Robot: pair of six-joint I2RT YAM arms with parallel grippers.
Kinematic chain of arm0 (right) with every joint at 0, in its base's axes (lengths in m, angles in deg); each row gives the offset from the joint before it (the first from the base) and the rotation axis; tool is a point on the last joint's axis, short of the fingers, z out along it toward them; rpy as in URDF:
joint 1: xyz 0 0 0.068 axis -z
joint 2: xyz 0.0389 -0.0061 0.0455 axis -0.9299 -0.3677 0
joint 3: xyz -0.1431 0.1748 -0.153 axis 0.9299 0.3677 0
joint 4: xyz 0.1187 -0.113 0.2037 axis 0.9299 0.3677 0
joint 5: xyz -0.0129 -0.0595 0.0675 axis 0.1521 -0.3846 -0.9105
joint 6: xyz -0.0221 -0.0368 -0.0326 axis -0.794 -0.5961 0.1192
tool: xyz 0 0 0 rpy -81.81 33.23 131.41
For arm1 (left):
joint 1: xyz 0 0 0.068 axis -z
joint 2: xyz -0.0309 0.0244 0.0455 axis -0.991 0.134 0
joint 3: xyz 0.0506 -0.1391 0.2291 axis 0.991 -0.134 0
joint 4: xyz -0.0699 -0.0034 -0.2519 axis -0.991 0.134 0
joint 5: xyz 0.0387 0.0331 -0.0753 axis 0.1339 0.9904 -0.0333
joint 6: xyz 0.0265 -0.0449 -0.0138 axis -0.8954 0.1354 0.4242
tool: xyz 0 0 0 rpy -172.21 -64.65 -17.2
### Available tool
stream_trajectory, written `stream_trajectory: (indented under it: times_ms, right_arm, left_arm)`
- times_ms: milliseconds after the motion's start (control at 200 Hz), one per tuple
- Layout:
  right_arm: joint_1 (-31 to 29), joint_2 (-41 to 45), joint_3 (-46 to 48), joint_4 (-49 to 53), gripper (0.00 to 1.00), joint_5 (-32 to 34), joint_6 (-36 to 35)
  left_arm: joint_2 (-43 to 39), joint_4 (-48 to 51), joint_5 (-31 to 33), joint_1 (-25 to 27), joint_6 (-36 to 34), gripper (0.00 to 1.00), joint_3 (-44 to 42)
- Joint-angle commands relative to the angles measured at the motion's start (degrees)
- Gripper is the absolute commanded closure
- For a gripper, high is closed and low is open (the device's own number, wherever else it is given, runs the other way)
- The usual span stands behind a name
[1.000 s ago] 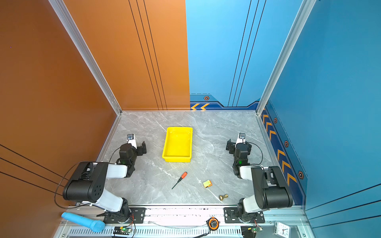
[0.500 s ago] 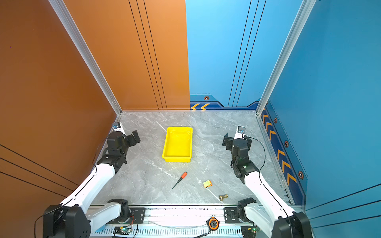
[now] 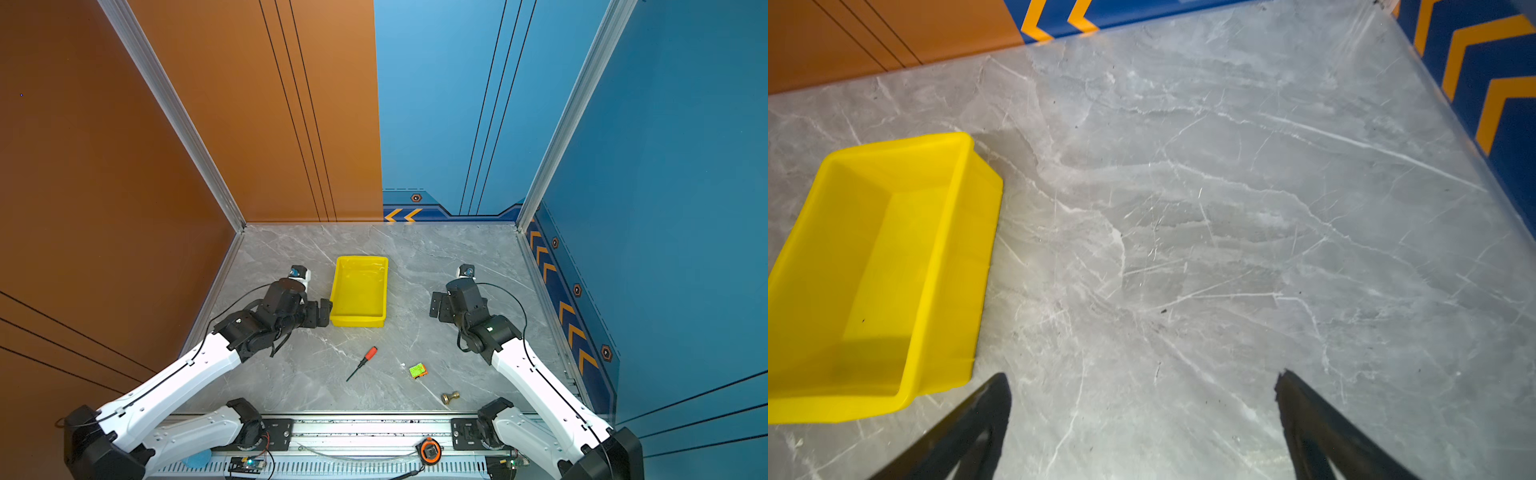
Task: Put the screwdriver in the bin
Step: 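Reach the left gripper toward the red-handled screwdriver while the right arm moves forward, then lower the left gripper and close it on the screwdriver's red handle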
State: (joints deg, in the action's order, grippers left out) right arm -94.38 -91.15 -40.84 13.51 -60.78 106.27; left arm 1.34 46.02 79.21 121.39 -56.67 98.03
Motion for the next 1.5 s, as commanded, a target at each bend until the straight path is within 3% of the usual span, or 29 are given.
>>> stream_trajectory:
  times_ms: [0, 185, 345, 556, 751, 771, 881, 1197, 1497]
  right_arm:
    - [-0.32, 2.79, -0.69, 6.04, 0.00, -6.72, 1.82]
    - [-0.13, 6.83, 4.69, 6.45, 0.00, -11.25, 3.34]
    - [2.30, 10.84, 8.13, 7.35, 0.00, -15.32, 5.29]
    - [2.62, 13.90, 7.82, 8.81, 0.00, -15.16, 4.96]
    - [-0.70, 17.44, 9.97, 7.99, 0.00, -11.45, 5.57]
    - [-1.02, 17.83, 10.08, 7.99, 0.00, -10.91, 5.70]
    - [-2.59, 19.06, 10.54, 6.78, 0.00, -7.95, 6.17]
    - [-3.31, 14.26, 8.56, 2.70, 0.00, -6.21, 2.47]
    - [-2.79, 11.90, 8.67, 0.54, 0.00, -5.10, 1.89]
  left_arm:
    - [3.48, 9.61, 1.30, 5.26, 6.67, 0.02, 4.70]
    - [10.78, 10.92, 1.73, 11.44, 12.00, 0.01, 7.03]
    - [17.74, 10.02, -0.56, 15.95, 10.98, 0.03, 10.33]
    - [26.25, 9.82, -6.07, 17.67, 7.71, 0.08, 11.74]
    - [31.26, 8.90, -5.76, 19.17, 4.84, 0.13, 11.32]
    - [31.49, 8.14, -5.49, 19.14, 4.65, 0.17, 11.05]
    - [33.34, 4.34, -4.96, 18.80, 4.29, 0.23, 10.24]
    - [39.07, 0.66, -6.41, 18.44, 4.00, 0.32, 9.83]
    - [41.27, -0.37, -7.97, 18.12, 4.25, 0.58, 9.10]
